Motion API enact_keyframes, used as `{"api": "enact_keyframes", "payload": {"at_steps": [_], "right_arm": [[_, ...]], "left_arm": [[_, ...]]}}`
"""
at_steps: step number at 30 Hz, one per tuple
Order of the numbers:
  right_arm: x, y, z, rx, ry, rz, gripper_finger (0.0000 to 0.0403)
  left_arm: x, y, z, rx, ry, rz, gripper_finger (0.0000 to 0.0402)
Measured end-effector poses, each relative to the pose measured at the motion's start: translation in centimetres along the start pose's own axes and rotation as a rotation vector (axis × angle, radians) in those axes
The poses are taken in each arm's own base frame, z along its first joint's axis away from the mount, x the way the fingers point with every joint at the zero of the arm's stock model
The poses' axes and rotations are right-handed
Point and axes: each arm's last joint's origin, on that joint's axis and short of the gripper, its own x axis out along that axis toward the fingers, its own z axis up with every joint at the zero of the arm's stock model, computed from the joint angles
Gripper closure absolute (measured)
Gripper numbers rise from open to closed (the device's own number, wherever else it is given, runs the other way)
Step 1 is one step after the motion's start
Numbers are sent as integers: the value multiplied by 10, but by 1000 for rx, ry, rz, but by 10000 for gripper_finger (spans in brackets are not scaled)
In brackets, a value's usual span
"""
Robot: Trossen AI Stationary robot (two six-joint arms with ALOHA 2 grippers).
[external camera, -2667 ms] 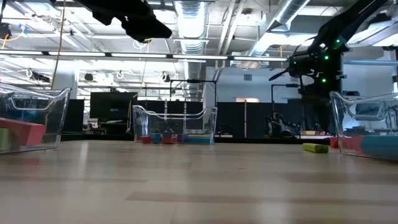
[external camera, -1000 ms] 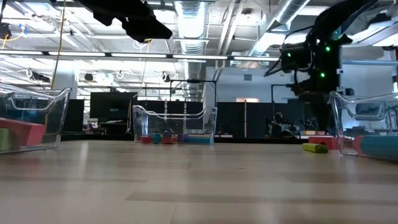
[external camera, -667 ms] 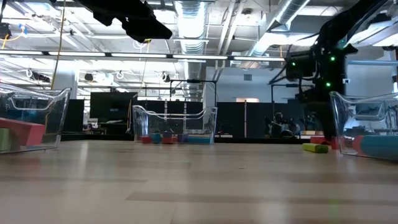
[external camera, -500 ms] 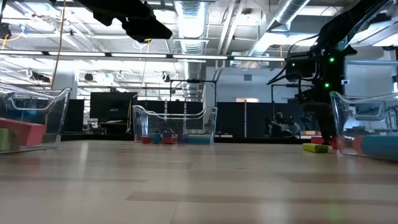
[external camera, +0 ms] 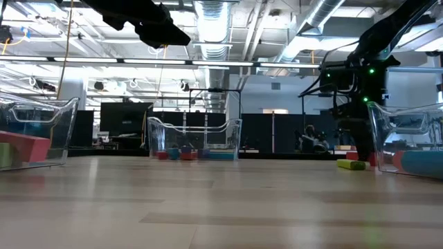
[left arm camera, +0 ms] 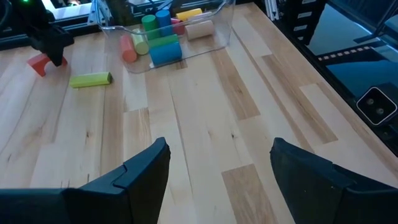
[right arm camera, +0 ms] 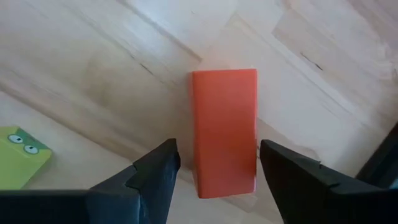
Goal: Sort blocks by size
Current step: Put the orange arc block into the left transparent bin
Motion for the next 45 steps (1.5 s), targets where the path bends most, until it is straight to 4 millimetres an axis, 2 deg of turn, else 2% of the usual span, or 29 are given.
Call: {"api": "enact_keyframes", "payload": {"at_steps": [5, 11, 19, 26, 34, 40, 45], "right_arm": [[0, 1, 0, -3, 4, 16, 163], [0, 1, 0, -6, 1, 26, 243], [-11, 15, 1, -73, -12, 78, 249], [-46, 39, 9, -145, -90, 134, 246], [-103, 80, 15, -285, -266, 263, 248], [-147, 119, 3, -443, -461, 398, 248], [-170, 146, -15, -535, -627, 485, 248]], "left_arm": [[0, 0, 0, 2, -1, 0, 134], [0, 0, 0, 2, 0, 0, 134], [0, 3, -1, 49, 10, 85, 134], [-1, 7, 0, 143, 24, 220, 134], [0, 13, 4, 129, -21, 249, 134], [0, 28, 6, 55, -47, 298, 134], [0, 33, 12, 12, -116, 270, 134]]}}
